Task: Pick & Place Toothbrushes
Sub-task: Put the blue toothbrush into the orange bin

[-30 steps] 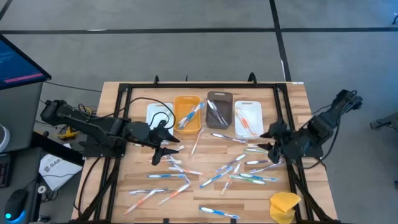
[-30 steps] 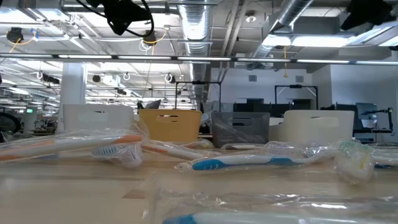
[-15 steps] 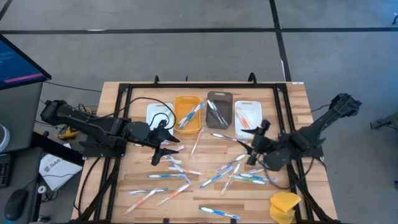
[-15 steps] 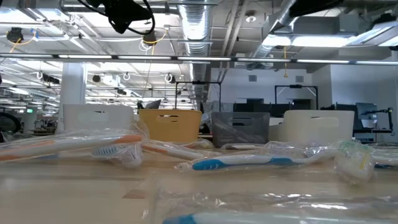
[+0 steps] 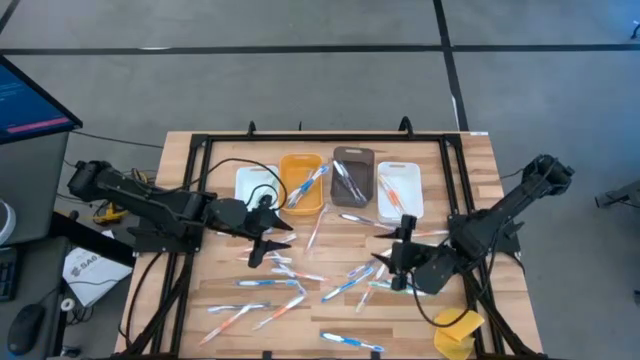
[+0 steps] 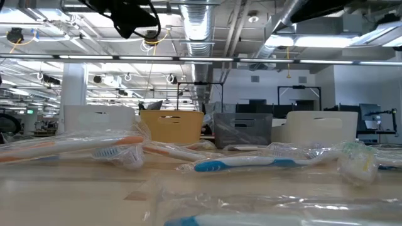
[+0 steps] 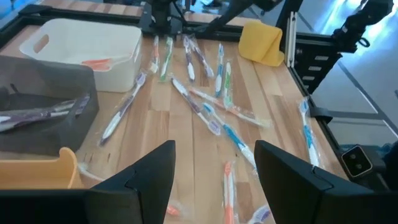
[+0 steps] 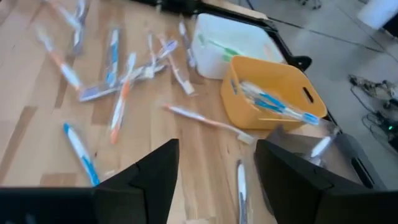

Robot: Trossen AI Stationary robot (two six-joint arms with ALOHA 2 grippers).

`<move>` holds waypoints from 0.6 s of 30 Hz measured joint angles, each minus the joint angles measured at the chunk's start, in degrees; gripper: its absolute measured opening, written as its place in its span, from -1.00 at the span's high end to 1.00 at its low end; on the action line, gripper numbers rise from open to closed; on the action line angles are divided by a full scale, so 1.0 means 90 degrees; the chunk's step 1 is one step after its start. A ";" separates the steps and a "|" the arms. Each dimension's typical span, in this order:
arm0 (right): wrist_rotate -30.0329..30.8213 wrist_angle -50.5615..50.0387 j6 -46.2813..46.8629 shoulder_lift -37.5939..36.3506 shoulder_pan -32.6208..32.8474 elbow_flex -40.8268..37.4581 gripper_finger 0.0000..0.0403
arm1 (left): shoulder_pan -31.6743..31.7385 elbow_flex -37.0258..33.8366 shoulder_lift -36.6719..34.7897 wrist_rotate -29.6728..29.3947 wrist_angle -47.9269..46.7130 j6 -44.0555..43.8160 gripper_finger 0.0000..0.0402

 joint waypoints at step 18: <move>-0.1136 0.0100 -0.0397 0.0432 -0.0662 0.0036 -0.04 | -0.0164 0.0000 0.0628 0.0135 0.0144 -0.0377 -0.06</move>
